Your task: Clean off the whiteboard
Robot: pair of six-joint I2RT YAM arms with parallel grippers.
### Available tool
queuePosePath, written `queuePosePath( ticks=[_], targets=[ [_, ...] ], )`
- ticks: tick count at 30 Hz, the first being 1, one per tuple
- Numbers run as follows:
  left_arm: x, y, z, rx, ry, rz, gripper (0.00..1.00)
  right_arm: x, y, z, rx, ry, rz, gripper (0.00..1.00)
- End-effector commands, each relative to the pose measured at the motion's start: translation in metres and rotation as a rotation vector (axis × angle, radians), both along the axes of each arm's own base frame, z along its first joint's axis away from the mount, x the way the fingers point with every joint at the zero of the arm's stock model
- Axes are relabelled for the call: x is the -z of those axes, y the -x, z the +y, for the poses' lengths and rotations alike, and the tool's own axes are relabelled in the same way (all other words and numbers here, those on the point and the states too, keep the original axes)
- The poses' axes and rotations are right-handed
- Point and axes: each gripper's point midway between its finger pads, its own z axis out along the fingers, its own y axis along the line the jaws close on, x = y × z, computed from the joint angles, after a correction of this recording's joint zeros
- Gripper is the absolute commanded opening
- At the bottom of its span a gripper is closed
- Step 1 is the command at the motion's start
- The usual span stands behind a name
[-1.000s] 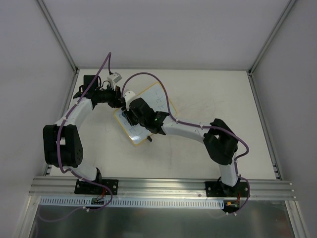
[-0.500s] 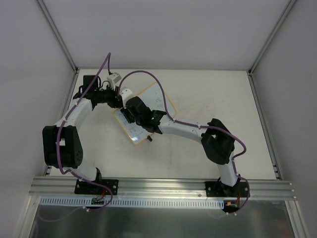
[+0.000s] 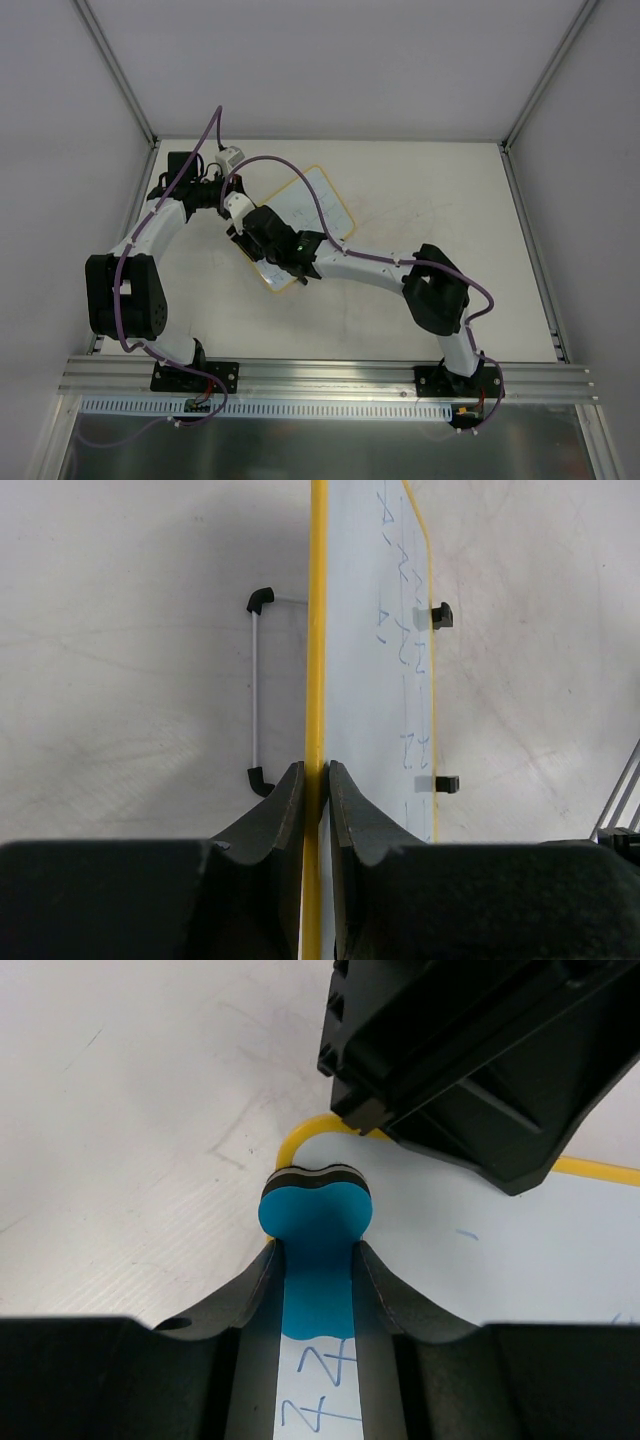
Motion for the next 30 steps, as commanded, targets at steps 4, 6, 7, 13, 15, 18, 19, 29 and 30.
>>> queuePosePath(
  ticks=[4,6,7,13,15,18,19,29,30],
  targets=[
    [-0.020,0.004,-0.002,0.009,0.007,-0.042,0.00,0.012,-0.004,-0.008,0.043,0.012,0.036,0.00],
    [-0.020,0.005,-0.002,0.009,0.007,-0.044,0.00,0.010,-0.017,-0.019,0.096,-0.014,0.062,0.00],
    [-0.020,0.005,-0.002,0.010,0.008,-0.045,0.00,0.010,-0.023,-0.025,0.122,-0.022,0.073,0.00],
    [-0.020,0.006,-0.003,0.017,0.006,-0.049,0.00,0.011,-0.060,-0.070,0.304,-0.055,0.106,0.00],
    [-0.021,0.006,-0.002,0.017,0.005,-0.053,0.00,0.013,-0.070,-0.086,0.379,-0.049,0.092,0.00],
    [-0.021,0.006,-0.003,0.018,0.006,-0.053,0.00,0.017,-0.074,-0.098,0.418,-0.043,0.092,0.00],
    [-0.021,0.007,-0.003,0.019,0.006,-0.053,0.00,0.018,-0.074,-0.100,0.420,-0.037,0.091,0.00],
    [-0.020,0.006,-0.002,0.014,0.003,-0.051,0.00,0.016,-0.044,-0.058,0.232,-0.061,0.107,0.00],
    [-0.019,0.006,-0.002,0.012,0.003,-0.048,0.00,0.018,-0.034,-0.048,0.183,-0.063,0.114,0.01]
  ],
)
